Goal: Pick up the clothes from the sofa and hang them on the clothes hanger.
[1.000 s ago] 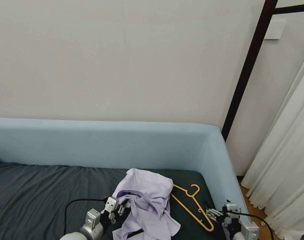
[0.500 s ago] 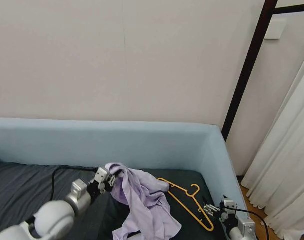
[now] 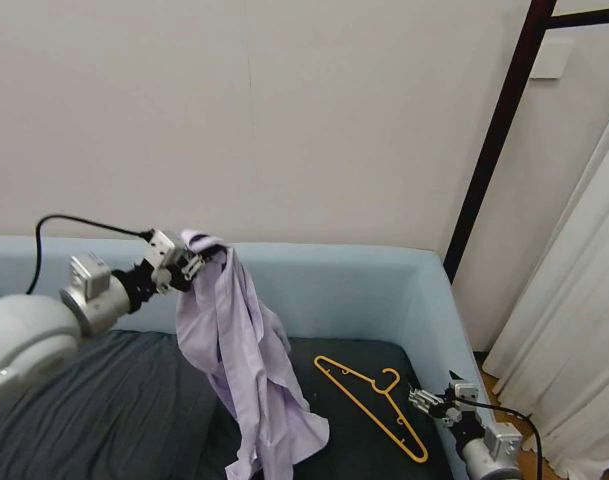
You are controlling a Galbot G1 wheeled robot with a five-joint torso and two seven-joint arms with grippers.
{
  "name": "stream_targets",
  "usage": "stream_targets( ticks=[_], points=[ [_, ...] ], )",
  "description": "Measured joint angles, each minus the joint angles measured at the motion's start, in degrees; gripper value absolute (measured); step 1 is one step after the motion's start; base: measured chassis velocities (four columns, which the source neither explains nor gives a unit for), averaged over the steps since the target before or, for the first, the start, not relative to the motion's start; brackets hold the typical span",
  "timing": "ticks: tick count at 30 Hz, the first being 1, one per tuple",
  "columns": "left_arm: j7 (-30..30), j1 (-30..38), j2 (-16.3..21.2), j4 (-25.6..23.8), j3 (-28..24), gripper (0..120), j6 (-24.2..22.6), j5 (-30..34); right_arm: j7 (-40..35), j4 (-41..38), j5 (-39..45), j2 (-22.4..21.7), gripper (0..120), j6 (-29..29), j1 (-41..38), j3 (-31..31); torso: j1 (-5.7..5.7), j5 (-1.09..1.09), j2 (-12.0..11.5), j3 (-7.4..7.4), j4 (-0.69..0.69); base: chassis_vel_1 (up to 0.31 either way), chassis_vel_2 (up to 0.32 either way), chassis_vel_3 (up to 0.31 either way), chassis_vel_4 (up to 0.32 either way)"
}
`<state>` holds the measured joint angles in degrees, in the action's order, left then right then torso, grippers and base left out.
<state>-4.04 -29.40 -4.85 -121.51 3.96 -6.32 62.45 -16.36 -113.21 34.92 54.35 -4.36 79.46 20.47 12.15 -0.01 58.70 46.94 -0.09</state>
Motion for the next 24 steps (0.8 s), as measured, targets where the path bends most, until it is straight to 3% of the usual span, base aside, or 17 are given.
stream_targets(
  ticks=[9,13,15,19,20,23,24],
  points=[
    [-8.48,6.73,3.57,3.52,0.75,0,3.53,2.57,0.36,-1.64,0.61,1.29,100,0.60,0.40,1.44,0.00,0.00,0.00,0.00,0.01,0.000,0.000,0.000,0.000],
    [-16.66,9.33,3.36,7.34,1.00,0,10.01,2.22,0.52,-2.36,0.45,3.11,100,0.93,0.98,2.42,-0.01,-0.01,0.00,0.00,-0.01,0.000,0.000,0.000,0.000],
    [-17.63,10.49,2.98,8.24,0.96,0,10.79,2.58,0.50,-2.60,0.49,3.39,100,0.93,1.03,2.63,-0.01,0.00,0.00,0.00,0.00,0.000,0.000,0.000,0.000],
    [-23.63,23.63,-2.07,14.35,-5.07,0,11.71,6.34,0.41,-3.41,0.51,4.52,100,0.91,1.72,3.65,-0.01,-0.01,0.00,0.00,0.03,0.000,0.000,0.000,0.000],
    [-23.63,23.63,-2.07,14.35,-5.07,0,11.71,6.34,0.41,-3.41,0.51,4.52,100,0.91,1.72,3.65,-0.01,-0.01,0.00,0.00,0.03,0.000,0.000,0.000,0.000],
    [-29.10,42.06,-8.15,17.86,-20.04,0,11.73,9.33,0.27,-3.83,0.42,5.72,100,0.92,3.11,4.87,-0.01,0.00,0.00,0.00,-0.01,0.000,0.000,0.000,0.000],
    [-29.10,42.06,-8.15,17.86,-20.04,0,11.73,9.33,0.27,-3.83,0.42,5.72,100,0.92,3.11,4.87,-0.01,0.00,0.00,0.00,-0.01,0.000,0.000,0.000,0.000]
  ],
)
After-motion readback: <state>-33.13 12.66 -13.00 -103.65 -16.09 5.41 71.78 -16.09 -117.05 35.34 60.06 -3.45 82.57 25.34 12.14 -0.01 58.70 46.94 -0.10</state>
